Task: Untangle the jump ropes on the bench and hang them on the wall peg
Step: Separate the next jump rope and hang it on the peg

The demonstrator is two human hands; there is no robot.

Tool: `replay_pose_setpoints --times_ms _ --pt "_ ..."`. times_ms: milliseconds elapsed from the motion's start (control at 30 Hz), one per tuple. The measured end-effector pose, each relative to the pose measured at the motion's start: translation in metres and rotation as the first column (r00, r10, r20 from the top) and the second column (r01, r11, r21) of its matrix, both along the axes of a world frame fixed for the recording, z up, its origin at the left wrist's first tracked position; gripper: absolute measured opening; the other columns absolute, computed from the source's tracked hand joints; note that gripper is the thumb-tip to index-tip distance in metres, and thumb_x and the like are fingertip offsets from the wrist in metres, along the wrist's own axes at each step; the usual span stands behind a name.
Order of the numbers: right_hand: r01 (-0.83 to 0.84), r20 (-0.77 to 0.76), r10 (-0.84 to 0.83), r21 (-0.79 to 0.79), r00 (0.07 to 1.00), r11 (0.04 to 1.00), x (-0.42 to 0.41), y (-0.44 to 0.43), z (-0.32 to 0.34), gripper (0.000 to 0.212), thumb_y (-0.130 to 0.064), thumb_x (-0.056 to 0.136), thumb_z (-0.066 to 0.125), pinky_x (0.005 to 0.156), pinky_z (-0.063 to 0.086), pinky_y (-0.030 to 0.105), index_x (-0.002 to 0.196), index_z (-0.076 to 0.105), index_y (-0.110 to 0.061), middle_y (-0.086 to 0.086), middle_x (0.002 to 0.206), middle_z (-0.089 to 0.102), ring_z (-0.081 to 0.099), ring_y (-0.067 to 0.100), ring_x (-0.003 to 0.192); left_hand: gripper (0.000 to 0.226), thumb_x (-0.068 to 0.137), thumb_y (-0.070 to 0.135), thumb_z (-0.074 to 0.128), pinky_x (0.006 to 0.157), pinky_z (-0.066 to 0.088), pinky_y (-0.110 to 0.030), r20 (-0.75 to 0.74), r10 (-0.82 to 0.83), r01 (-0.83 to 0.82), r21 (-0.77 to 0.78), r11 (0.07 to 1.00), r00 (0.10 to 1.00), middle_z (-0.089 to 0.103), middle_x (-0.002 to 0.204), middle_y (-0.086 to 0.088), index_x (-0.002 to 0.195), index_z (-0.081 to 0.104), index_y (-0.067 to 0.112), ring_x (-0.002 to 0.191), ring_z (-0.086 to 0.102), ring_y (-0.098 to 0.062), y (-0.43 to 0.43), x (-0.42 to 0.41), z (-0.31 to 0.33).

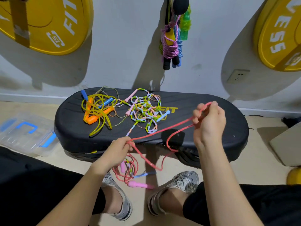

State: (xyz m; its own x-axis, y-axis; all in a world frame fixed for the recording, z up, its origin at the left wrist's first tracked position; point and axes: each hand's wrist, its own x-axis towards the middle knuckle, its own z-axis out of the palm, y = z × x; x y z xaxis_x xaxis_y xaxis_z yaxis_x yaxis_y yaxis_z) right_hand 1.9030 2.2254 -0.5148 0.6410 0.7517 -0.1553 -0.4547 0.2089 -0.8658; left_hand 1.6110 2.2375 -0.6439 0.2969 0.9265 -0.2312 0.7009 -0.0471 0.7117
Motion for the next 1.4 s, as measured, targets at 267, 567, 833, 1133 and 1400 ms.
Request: replay_pose_setpoints --times_ms 267,567,833,1133,1400 --pt "-0.030 0.575 0.806 -0.811 0.141 0.585 -0.018 -0.013 -0.035 0.041 -0.025 0.085 0.064 0.100 0.056 0.042 0.124 0.074 -0.027 0.005 0.115 0.076 0.068 0.032 0.117 0.019 0.109 0.027 0.054 0.066 0.047 -0.036 0.061 -0.280 0.271 0.114 0.956 0.958 0.059 0.067 0.009 0.099 0.070 0.024 0.062 0.054 -0.009 0.013 0.027 0.067" --pt "-0.670 0.528 0.814 -0.515 0.243 0.534 -0.044 -0.016 -0.034 0.036 -0.042 0.104 0.059 0.074 0.058 0.049 0.087 0.080 -0.019 0.015 0.073 0.072 0.065 0.023 0.068 0.012 0.107 0.023 0.056 0.077 0.052 -0.048 0.018 -0.231 0.223 0.190 0.956 0.973 0.065 0.072 0.003 0.102 0.045 0.024 0.073 0.060 -0.016 0.003 0.037 0.090" --pt "-0.509 0.720 0.554 -0.321 0.417 0.799 -0.041 -0.008 -0.015 0.024 -0.017 0.107 0.058 0.082 0.060 0.048 0.096 0.079 -0.016 0.009 0.089 0.079 0.071 0.017 0.086 0.016 0.107 0.025 0.056 0.071 0.053 -0.026 0.033 -0.284 0.278 0.129 0.952 0.958 0.076 0.079 0.011 0.096 0.067 0.026 0.072 0.069 -0.008 0.011 0.036 0.074" --pt "-0.147 -0.295 0.148 0.028 0.944 0.989 -0.014 0.001 0.007 0.023 -0.018 0.110 0.047 0.059 0.062 0.036 0.097 0.063 -0.007 0.008 0.073 0.073 0.079 0.029 0.074 0.025 0.110 0.017 0.040 0.071 0.054 -0.046 -0.074 0.025 -0.034 -0.111 0.993 0.997 0.073 0.088 -0.008 0.094 0.059 0.017 0.067 0.077 -0.015 0.000 -0.005 0.003" --pt "-0.087 0.715 0.681 -0.677 0.157 0.731 -0.034 -0.015 -0.034 0.029 -0.016 0.090 0.055 0.094 0.056 0.036 0.103 0.081 -0.020 0.004 0.108 0.080 0.071 0.028 0.106 0.011 0.103 0.033 0.062 0.060 0.050 -0.026 0.118 -0.196 0.162 0.245 0.956 0.974 0.068 0.069 0.003 0.093 0.065 0.032 0.059 0.064 -0.012 0.011 0.028 0.081"
